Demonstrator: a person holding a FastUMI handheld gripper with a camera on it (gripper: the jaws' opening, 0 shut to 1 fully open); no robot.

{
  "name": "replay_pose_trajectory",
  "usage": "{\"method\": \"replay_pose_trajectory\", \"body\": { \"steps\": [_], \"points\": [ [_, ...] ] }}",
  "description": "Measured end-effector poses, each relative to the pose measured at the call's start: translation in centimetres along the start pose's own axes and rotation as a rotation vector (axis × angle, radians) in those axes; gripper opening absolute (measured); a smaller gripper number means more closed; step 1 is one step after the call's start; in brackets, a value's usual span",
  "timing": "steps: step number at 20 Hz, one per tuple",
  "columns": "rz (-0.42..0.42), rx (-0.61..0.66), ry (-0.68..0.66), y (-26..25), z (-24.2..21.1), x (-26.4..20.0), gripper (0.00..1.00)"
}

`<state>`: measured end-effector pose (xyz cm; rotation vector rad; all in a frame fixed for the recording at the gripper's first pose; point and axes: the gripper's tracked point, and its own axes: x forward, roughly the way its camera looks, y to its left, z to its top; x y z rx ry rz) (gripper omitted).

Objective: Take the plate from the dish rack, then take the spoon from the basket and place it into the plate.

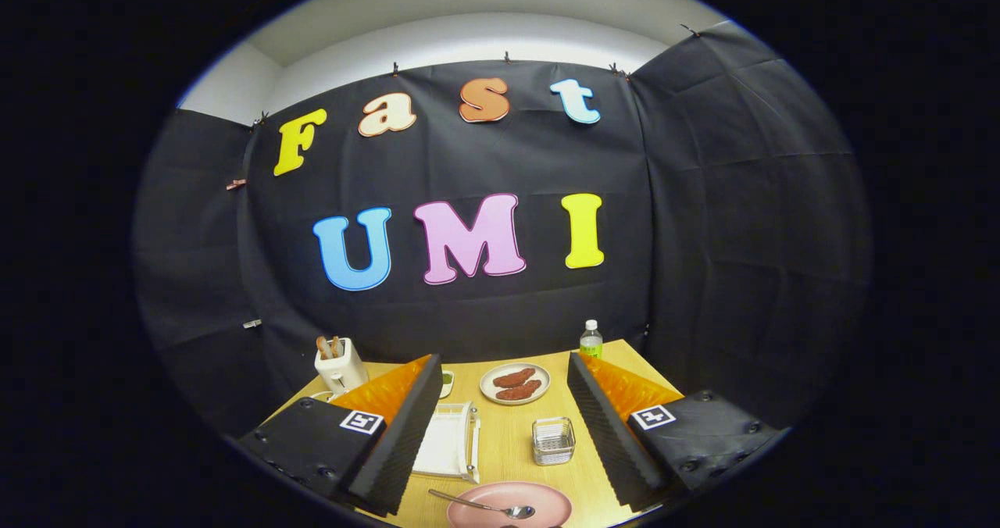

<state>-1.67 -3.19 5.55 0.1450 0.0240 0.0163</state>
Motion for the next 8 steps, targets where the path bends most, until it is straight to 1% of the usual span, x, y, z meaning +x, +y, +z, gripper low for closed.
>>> {"method": "replay_pose_trajectory", "body": {
  "steps": [4,8],
  "points": [
    [-0.01,-0.007,-0.003,-0.2,-0.27,0.01,0.99],
    [-0.015,0.021,-0.003,-0.06,-0.37,-0.04,0.99]
  ]
}}
